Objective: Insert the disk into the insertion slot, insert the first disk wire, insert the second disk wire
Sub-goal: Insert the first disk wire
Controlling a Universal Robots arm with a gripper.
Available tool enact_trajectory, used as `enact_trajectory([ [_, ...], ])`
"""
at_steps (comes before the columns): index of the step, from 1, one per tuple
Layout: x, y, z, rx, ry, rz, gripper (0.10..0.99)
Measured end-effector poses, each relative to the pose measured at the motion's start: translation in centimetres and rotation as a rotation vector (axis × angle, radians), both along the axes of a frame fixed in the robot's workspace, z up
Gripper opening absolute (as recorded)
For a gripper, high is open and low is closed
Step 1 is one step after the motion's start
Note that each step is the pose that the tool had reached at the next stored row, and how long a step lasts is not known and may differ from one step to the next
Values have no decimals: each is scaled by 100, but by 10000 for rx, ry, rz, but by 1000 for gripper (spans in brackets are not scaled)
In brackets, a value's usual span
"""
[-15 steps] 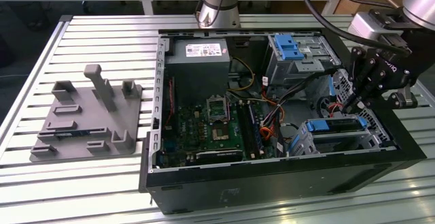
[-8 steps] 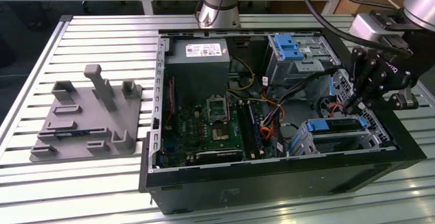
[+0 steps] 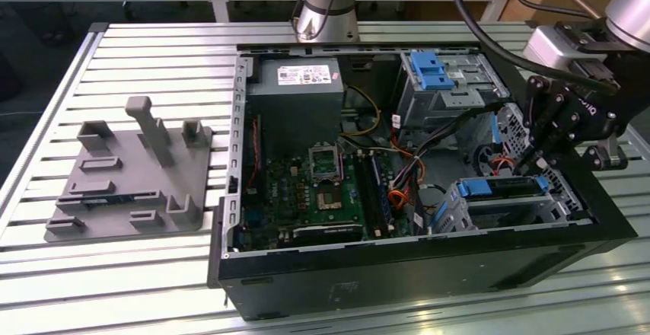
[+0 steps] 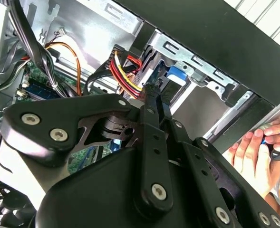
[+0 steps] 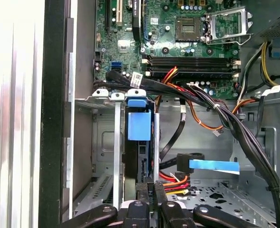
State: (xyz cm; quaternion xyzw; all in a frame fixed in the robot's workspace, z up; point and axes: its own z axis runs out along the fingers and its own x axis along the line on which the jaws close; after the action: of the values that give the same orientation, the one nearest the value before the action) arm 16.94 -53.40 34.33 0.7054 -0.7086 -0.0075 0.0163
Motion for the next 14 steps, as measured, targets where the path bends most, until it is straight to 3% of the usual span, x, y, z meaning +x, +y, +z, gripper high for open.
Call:
enact_trajectory([
  [14,1,-9,-32,16,0,0,165],
])
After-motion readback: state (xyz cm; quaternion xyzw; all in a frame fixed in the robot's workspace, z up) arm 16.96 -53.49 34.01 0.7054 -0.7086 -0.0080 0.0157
